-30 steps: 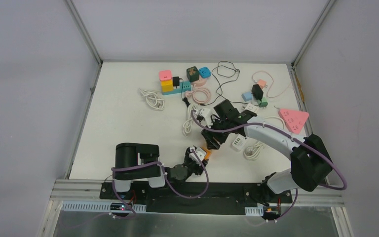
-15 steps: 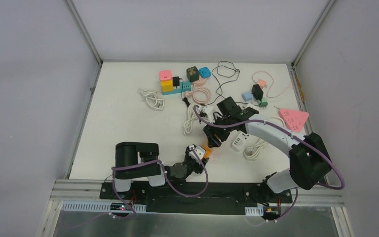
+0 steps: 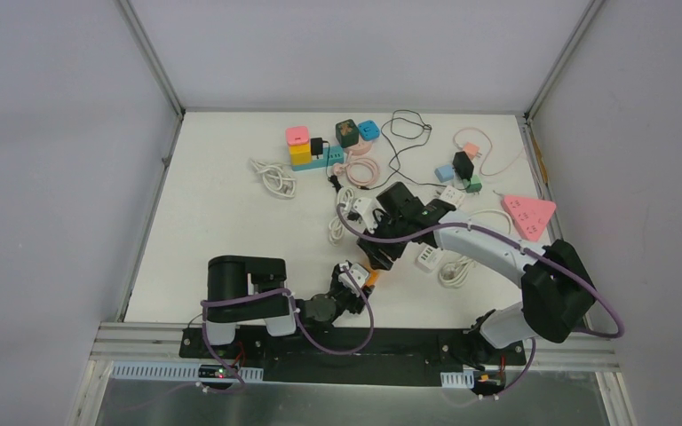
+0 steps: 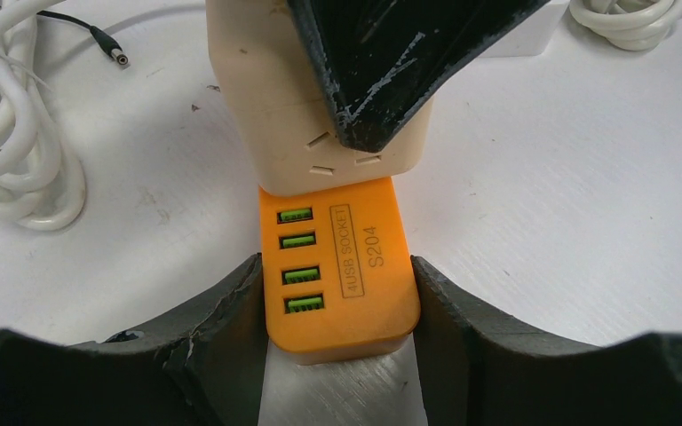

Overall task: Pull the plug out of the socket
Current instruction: Remove the plug from the socket.

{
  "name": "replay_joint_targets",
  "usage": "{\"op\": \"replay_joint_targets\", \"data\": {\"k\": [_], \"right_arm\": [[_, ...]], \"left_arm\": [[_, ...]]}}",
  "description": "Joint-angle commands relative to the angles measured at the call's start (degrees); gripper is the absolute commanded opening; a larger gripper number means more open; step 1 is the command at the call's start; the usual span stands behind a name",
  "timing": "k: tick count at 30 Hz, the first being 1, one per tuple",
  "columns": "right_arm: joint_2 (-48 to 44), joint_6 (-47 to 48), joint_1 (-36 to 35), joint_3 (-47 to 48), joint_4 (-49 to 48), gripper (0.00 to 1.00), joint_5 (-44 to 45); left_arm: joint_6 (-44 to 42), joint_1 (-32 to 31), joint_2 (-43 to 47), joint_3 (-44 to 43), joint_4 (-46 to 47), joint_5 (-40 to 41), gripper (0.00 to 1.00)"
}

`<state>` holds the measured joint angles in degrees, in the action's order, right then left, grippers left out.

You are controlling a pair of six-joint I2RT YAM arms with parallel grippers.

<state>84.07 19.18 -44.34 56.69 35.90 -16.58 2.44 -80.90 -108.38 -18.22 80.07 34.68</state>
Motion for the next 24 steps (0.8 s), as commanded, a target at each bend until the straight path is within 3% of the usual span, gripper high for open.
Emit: {"op": "replay_joint_targets", "data": {"k": [1,4,7,17,21,24], "right_arm": [[0.0,1.3,-0.7,0.0,1.8,0.0,-4.1],[0.4,1.5,4.3,0.7,4.2,0.0,-10.6],[0.5,1.8,6.0,0.4,4.4,0.0,-10.9],[1.6,1.7,-1.9,0.5,2.9,0.0,-8.0],[1.3,2.1,-1.0,0.7,3.3,0.0,-6.7],[0.3,2.1,4.2,0.8,4.6,0.0,-11.6]], "left_arm": [[2.8,1.2,-0.5,0.6,1.1,-0.2,0.0],[2.7,1.6,-1.3,0.1,1.1,-1.0,0.0],[2.5,1.8,-2.0,-0.2,1.2,-1.8,0.0],[2.6,2.2,-2.3,-0.4,1.2,-1.1,0.0],[3.0,2.2,-2.5,-0.2,1.2,-1.0,0.0],[2.9,2.2,-2.5,-0.2,1.2,-1.1,0.0]]}}
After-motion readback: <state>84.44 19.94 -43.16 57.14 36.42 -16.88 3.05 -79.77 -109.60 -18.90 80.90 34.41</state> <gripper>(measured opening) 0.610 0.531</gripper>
